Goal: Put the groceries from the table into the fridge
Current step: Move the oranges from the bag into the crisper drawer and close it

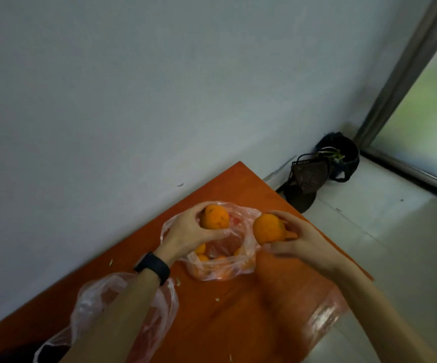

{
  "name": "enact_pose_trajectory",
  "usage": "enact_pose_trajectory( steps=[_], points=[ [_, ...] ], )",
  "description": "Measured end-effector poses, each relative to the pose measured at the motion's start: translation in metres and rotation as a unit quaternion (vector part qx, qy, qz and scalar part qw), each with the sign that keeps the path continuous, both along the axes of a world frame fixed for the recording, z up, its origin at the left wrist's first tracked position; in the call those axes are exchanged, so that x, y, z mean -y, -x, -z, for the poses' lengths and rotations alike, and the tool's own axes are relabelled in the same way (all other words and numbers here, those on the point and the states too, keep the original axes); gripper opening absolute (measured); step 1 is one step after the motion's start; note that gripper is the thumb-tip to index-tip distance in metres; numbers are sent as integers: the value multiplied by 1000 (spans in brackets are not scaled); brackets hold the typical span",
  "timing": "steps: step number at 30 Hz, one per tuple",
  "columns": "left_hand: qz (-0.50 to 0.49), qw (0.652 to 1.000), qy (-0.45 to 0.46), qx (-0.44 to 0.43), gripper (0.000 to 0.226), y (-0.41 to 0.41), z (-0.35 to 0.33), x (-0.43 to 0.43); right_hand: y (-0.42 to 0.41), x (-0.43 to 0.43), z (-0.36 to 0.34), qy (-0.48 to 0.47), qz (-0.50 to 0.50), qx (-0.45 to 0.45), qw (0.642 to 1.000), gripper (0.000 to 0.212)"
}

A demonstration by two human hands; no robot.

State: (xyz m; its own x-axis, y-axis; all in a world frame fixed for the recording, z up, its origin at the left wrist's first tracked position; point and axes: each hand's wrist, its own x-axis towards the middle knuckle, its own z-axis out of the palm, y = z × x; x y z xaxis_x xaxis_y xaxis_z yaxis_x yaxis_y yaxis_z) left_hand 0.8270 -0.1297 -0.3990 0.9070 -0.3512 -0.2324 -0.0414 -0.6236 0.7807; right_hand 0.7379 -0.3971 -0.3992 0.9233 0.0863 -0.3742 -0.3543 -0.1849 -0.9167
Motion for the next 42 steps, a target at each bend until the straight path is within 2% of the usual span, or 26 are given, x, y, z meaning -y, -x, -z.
enact_pose_trajectory(
  steps=[4, 11, 16, 21, 28, 33, 38, 42],
  points=[
    [45, 998, 29, 28, 79, 21, -30, 50, 68, 32, -32, 11, 66, 28, 997, 75],
    [201, 975, 64, 63, 80, 101, -63, 203, 215, 124, -69, 131, 201, 74, 968, 77],
    [317, 941, 91, 75, 73, 207, -85, 328, 357, 199, -95, 214, 344, 100, 909, 79],
    [418, 894, 113, 115, 73, 339, -114, 446, 511, 263, -127, 318, 468, 114, 816, 82],
    [531, 811, 182, 161, 68, 486, -161, 574, 668, 337, -161, 418, 562, 97, 707, 82],
    [581, 755, 208, 221, 69, 548, -190, 659, 730, 400, -175, 454, 588, 104, 661, 82],
    [581, 728, 239, 274, 71, 586, -219, 754, 763, 484, -197, 491, 594, 106, 628, 82],
    [574, 716, 278, 285, 70, 606, -242, 838, 776, 564, -221, 511, 598, 109, 608, 81]
  ],
)
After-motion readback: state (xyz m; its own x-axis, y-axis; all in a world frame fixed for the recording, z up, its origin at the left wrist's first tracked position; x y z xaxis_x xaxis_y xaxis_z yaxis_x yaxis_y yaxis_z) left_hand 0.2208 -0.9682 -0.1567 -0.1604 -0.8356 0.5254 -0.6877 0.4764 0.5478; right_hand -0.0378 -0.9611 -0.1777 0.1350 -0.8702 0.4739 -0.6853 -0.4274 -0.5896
